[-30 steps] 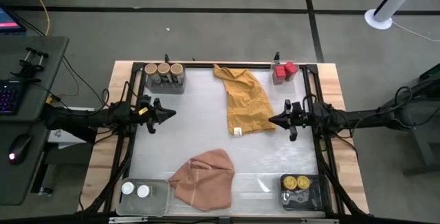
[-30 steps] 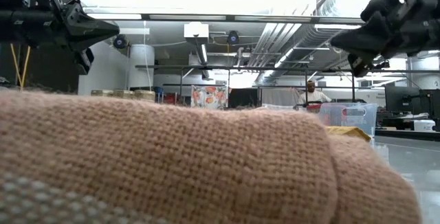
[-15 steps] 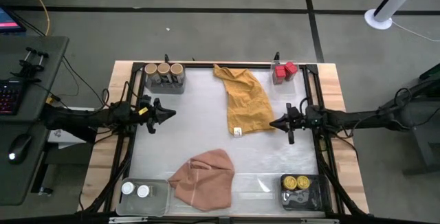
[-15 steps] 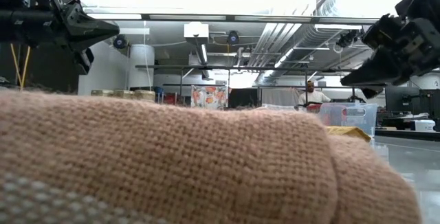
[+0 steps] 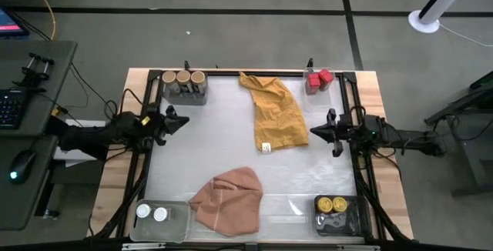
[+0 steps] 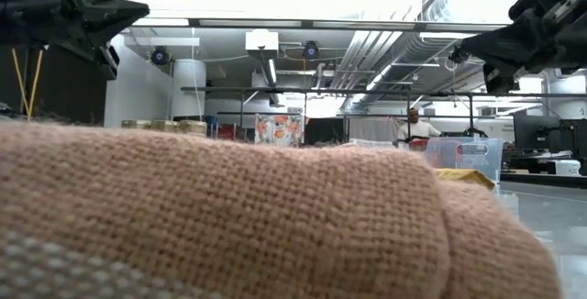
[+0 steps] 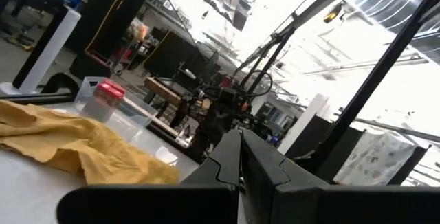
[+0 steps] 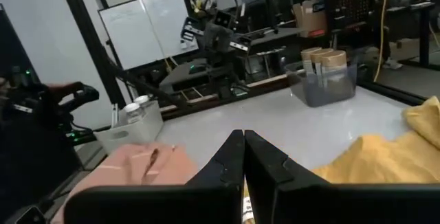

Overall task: Sort spices by type
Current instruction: Return to Home Position

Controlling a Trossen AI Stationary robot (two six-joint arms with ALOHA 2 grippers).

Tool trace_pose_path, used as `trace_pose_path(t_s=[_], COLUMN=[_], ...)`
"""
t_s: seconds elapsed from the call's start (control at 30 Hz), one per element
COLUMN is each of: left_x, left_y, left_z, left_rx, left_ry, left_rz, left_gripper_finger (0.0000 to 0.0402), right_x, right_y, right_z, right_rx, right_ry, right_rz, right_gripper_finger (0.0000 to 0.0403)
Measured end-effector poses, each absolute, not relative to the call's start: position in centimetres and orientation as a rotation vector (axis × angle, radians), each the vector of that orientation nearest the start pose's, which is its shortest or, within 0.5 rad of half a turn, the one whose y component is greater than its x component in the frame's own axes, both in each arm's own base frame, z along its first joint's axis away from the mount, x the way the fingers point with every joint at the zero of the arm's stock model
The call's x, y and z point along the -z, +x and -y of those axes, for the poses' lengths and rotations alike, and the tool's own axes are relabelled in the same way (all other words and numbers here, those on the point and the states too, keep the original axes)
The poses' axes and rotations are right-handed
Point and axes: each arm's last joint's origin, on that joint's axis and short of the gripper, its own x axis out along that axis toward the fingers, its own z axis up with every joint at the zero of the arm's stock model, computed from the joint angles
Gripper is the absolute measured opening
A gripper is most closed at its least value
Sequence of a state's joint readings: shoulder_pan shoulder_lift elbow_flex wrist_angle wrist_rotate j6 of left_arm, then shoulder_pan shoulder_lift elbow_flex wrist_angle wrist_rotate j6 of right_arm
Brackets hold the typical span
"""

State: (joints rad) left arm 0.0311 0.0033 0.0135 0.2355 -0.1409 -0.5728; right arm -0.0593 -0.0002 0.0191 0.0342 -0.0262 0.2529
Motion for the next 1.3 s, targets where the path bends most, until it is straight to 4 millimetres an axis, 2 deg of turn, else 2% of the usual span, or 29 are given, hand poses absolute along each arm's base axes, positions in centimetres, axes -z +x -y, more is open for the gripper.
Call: trace_pose_path(t_s=[1.3], left_x=[-18.55], left_y=[9.54], left_z=[-0.71], left_rx=[-0.112], left_ry=[-0.580], left_rz=[0.238], left_gripper_finger=[0.0000], right_x=[-16.75], right_y=[9.77], right_z=[0.47], right_rx=[0.025], right_ry=[0.253], right_rz=[-0.002], right_gripper_finger=[0.0001])
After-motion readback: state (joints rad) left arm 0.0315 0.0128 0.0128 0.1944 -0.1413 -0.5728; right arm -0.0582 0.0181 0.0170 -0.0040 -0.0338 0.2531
